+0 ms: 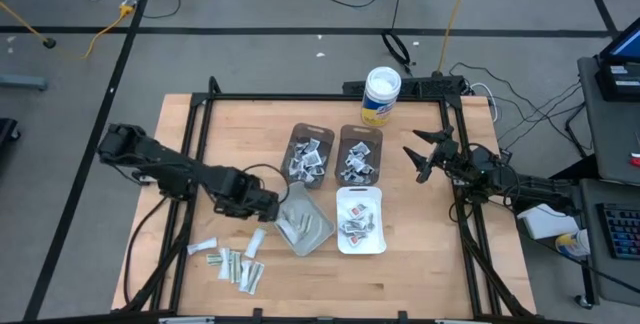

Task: Pick & Place First Aid Supplies
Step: Put the green pad the gray bin

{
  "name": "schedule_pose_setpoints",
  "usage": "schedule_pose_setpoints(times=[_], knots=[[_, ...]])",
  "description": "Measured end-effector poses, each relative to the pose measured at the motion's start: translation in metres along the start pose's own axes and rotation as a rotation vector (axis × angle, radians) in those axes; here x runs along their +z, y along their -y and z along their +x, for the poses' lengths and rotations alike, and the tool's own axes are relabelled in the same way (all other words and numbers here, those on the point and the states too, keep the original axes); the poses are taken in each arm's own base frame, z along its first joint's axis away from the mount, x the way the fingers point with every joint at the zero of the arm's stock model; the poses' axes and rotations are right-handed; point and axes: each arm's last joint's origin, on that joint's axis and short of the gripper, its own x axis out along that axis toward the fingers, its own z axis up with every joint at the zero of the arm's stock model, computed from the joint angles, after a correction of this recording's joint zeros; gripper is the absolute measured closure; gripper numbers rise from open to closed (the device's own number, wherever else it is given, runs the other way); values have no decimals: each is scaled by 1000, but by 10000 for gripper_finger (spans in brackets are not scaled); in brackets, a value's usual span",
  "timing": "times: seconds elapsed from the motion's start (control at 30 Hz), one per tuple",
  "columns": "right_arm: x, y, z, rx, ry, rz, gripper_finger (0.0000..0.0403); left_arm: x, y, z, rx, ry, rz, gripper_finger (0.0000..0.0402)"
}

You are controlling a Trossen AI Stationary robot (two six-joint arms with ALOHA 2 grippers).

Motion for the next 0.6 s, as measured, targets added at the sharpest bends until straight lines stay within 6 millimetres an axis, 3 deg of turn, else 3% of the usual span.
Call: schedule_pose_setpoints(times=[0.2,0.6], knots=[[0,0,0,0,0,0,124,21,7,4,-12,84,-20,107],[0,0,0,0,0,0,124,45,22,10,-76,104,36,107]])
